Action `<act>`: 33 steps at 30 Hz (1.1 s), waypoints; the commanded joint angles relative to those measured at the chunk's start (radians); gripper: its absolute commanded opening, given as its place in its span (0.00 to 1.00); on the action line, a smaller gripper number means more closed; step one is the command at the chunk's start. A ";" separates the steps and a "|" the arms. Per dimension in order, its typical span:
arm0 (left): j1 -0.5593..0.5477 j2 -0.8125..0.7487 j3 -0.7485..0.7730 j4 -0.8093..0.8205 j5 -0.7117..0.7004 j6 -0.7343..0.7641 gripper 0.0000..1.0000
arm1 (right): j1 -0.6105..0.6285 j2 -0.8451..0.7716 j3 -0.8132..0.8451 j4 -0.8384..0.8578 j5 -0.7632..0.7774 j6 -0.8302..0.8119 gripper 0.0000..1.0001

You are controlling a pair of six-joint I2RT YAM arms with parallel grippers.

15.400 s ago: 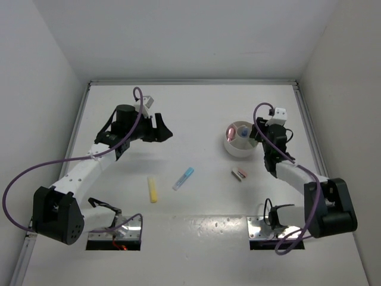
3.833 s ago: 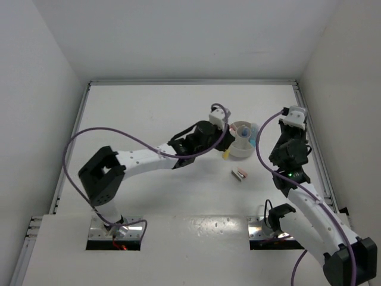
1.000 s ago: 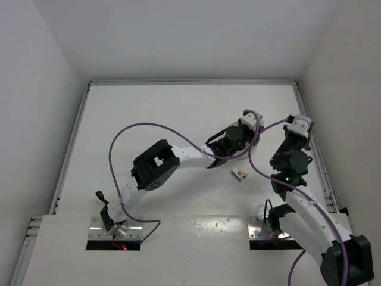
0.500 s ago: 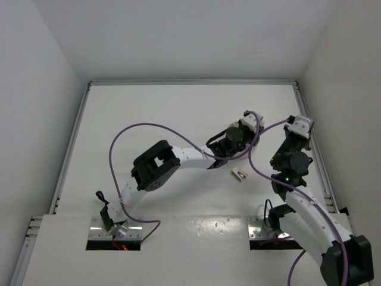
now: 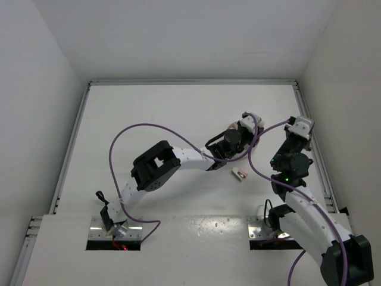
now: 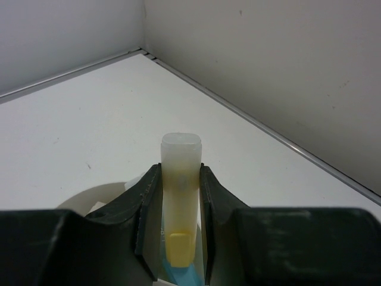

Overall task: Sort the stationery into containers
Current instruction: Place the pen in the storage box.

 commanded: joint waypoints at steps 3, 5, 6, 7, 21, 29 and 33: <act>-0.008 0.068 -0.098 -0.184 0.015 -0.057 0.00 | 0.000 -0.014 0.003 0.084 0.001 0.009 0.00; -0.008 0.068 -0.107 -0.175 0.025 -0.057 0.00 | 0.000 -0.024 0.003 0.084 0.001 0.009 0.00; -0.018 0.059 -0.118 -0.175 0.025 -0.057 0.00 | 0.000 -0.024 0.003 0.084 0.001 0.009 0.00; -0.018 0.059 -0.118 -0.175 0.025 -0.046 0.00 | 0.000 -0.024 0.003 0.084 0.001 0.009 0.00; -0.028 0.041 -0.140 -0.184 -0.012 -0.002 0.00 | 0.000 -0.024 0.003 0.084 0.001 0.009 0.00; -0.028 0.021 -0.115 -0.222 -0.054 -0.002 0.47 | 0.000 -0.024 -0.006 0.084 0.001 0.009 0.00; -0.028 0.010 -0.115 -0.232 -0.074 -0.011 0.61 | 0.000 -0.024 -0.006 0.084 0.001 0.009 0.00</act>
